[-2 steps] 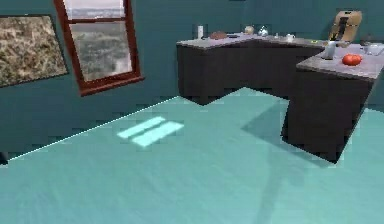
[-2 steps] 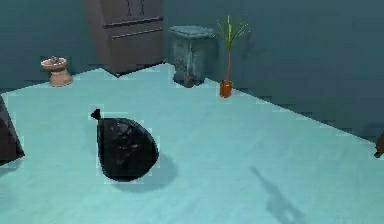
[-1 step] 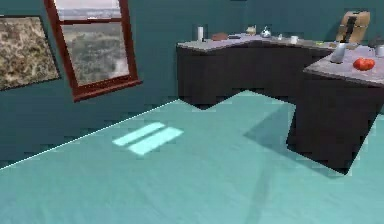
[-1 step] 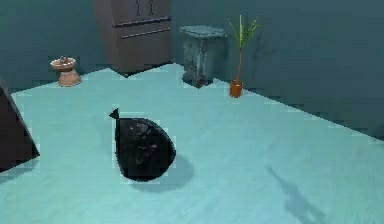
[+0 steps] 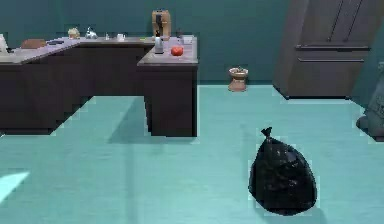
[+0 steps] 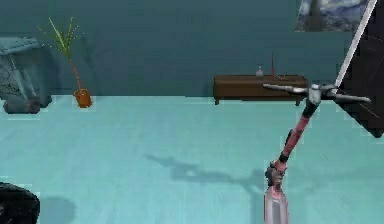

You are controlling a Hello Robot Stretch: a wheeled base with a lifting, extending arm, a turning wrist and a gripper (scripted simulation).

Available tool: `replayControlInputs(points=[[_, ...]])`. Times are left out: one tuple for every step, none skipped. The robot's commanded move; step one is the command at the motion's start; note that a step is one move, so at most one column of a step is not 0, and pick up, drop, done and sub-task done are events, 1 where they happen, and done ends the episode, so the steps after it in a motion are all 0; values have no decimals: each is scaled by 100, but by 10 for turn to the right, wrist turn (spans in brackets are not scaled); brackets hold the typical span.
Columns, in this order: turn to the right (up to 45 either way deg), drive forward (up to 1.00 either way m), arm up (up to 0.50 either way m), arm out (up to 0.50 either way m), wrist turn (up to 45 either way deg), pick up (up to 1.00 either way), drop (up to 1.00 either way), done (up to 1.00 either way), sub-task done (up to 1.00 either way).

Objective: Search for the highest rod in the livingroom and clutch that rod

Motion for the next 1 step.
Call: replayControlInputs(points=[[450, 0, 0, 0, 0, 0, 0, 0, 0]])
